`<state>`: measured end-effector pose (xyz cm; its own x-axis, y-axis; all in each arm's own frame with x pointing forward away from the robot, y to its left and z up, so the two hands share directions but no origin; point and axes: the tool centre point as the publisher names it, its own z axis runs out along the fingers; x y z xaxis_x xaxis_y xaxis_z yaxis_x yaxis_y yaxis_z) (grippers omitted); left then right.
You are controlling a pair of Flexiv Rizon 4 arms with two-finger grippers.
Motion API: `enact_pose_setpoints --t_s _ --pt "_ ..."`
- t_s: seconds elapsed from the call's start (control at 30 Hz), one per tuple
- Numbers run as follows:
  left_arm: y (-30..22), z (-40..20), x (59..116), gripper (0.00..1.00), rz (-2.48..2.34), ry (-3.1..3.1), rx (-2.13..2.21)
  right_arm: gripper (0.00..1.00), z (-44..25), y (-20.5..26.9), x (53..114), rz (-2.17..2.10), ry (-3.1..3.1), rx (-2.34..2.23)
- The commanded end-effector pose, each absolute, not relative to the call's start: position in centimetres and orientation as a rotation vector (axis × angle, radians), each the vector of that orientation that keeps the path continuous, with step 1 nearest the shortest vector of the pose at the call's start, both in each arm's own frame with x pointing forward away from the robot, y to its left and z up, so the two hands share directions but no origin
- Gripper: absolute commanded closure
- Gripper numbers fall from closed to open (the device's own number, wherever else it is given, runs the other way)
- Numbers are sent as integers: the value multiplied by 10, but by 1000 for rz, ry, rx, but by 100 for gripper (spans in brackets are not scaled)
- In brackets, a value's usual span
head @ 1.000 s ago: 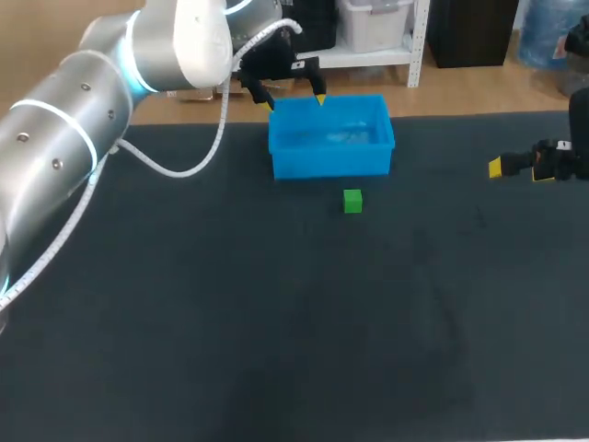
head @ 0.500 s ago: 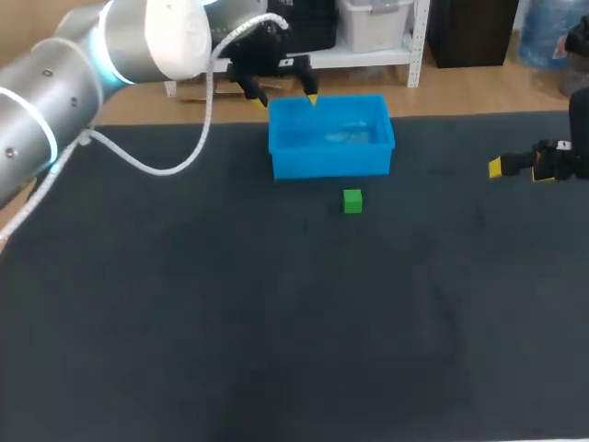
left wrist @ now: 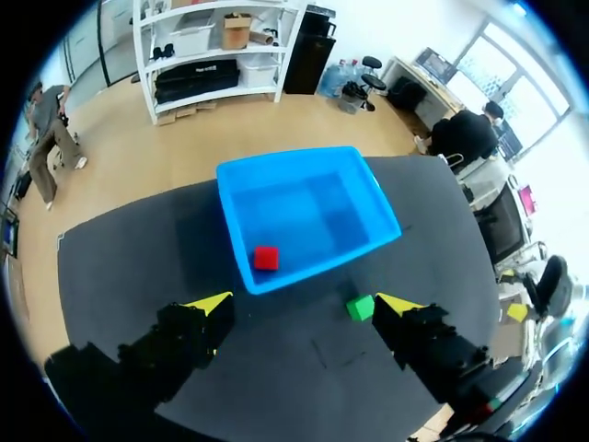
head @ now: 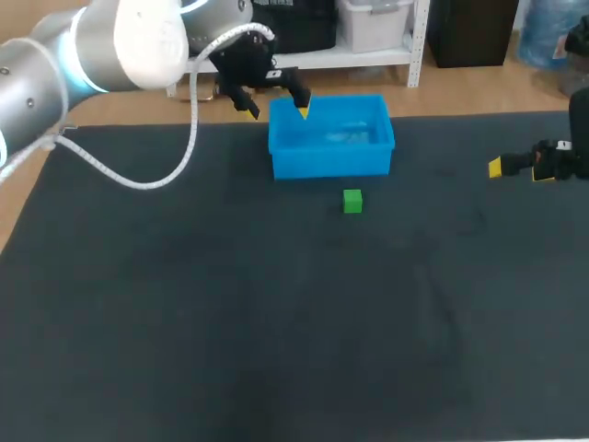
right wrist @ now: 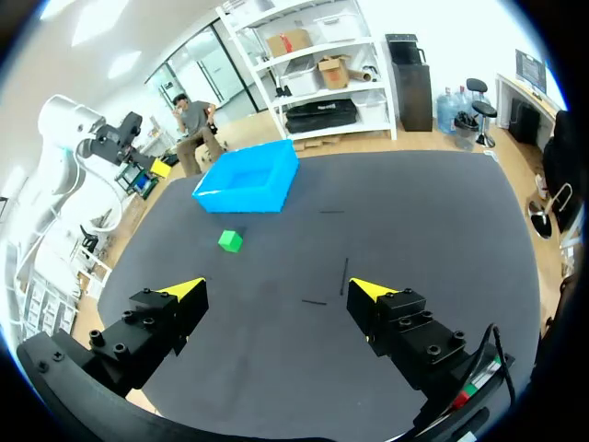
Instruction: Use the left arm to pick the red cube and place it into the blue plastic box first, then use the right arm to grasp the green cube and put it into the same blue plastic box after the first action is fully finished.
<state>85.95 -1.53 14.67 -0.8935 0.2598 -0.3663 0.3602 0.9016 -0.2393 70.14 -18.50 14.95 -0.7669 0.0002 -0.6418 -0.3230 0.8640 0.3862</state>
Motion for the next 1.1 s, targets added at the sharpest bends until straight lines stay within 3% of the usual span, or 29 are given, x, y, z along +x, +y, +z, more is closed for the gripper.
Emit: enact_pose_setpoints --t_s 0.03,1.1 --pt "-8 145 834 0 -448 2607 436 0 150 -185 701 640 2374 -233" --pt "29 129 771 0 -559 2516 773 0 150 -185 701 640 2374 -233"
